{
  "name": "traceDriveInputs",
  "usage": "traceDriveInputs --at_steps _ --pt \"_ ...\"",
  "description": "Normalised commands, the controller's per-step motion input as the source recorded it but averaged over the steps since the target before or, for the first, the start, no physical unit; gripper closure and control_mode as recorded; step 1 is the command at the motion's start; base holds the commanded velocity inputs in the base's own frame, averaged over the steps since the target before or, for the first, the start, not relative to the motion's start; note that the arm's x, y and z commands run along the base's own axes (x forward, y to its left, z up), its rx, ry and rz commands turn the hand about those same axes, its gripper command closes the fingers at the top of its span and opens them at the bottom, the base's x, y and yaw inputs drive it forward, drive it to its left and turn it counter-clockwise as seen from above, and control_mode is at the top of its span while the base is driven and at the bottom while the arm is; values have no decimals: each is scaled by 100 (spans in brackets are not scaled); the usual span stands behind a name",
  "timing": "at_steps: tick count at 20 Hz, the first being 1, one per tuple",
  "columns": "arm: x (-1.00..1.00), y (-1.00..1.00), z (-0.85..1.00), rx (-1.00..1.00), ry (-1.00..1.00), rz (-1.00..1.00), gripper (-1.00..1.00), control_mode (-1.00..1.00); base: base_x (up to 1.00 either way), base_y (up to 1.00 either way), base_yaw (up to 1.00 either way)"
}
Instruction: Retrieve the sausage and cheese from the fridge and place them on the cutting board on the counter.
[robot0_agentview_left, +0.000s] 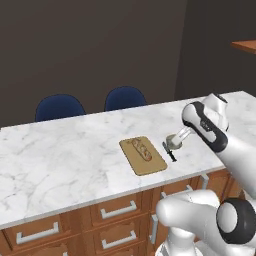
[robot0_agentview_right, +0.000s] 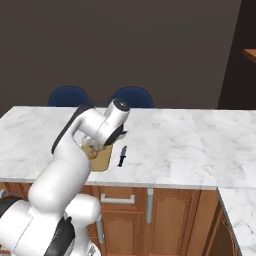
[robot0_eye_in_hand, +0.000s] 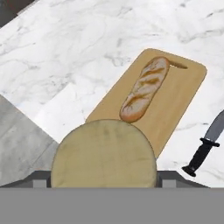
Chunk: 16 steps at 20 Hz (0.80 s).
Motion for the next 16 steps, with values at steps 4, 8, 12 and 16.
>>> traceDriveInputs --at_steps 4,8,12,16 --pt "84 0 -52 9 14 19 100 -100 0 0 0" --pt "80 0 -56 4 2 17 100 -100 0 0 0" --pt "71 0 -53 0 0 16 100 -100 0 0 0" --pt "34 0 -58 2 0 13 100 -100 0 0 0"
